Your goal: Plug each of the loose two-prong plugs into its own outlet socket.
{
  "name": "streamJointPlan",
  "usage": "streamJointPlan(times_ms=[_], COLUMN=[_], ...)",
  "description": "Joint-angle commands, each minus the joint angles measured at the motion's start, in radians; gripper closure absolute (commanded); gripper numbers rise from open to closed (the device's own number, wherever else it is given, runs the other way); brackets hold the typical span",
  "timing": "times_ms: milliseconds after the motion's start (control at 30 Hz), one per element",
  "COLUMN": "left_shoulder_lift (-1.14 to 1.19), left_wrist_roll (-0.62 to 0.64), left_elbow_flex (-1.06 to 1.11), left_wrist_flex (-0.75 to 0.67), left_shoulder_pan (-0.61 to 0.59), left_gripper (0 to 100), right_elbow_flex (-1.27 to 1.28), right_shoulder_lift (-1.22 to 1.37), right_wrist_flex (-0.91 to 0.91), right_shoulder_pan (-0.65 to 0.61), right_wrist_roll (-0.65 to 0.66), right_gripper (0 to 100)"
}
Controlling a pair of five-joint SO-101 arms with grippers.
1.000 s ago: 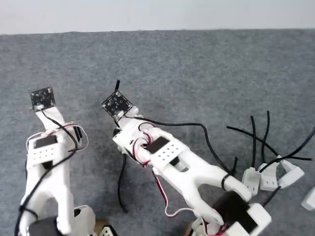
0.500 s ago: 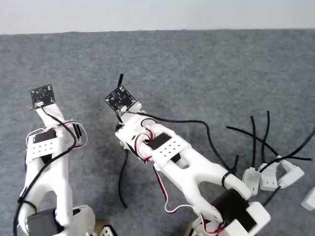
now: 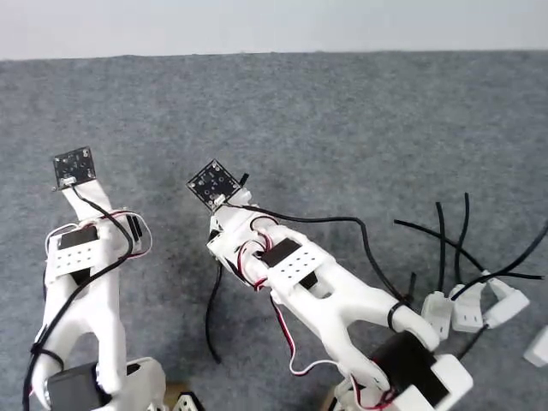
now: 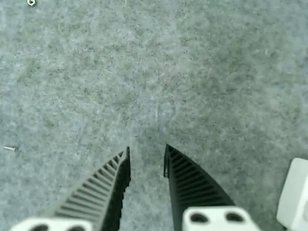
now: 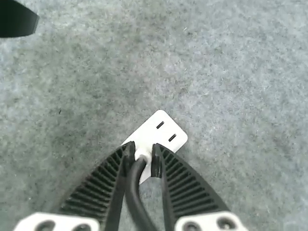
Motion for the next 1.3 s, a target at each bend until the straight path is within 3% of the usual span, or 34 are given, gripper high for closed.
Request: streamJointPlan(times_ms=[0, 167, 300, 567, 733, 1000, 1167, 1267], left_shoulder_lift=[0.002, 0.002, 0.0, -0.005, -0.006, -0.006, -0.006, -0.006], left_wrist_roll=[0.006, 0.006, 0.006, 0.012, 0.012, 0.012, 0.012, 0.009], left_elbow_flex=[-0.041, -0.041, -0.041, -0.048, -0.048, -0.05, -0.05, -0.05], left_wrist_flex=[-0.017, -0.018, -0.018, -0.018, -0.02, -0.021, -0.021, -0.021], left_shoulder_pan=[-0.006, -0.008, -0.009, -0.011, -0.011, -0.011, -0.011, -0.011], left_gripper=[89, 89, 89, 89, 89, 89, 89, 89], right_elbow_flex=[0.008, -0.012, -0.041, -0.161, -0.203, -0.313, -0.471, -0.555], right_shoulder_lift=[0.002, 0.062, 0.071, 0.071, 0.091, 0.272, 0.392, 0.46], right_wrist_flex=[0.028, -0.033, -0.03, 0.093, 0.134, 0.11, 0.236, 0.314], right_shoulder_pan=[0.012, 0.01, 0.008, -0.056, -0.061, -0.071, -0.065, -0.064], right_wrist_roll=[0.026, 0.043, -0.049, -0.334, -0.48, -0.503, -0.502, -0.502], right_gripper=[99.1, 99.0, 98.3, 74.9, 69.6, 69.1, 69.4, 77.2])
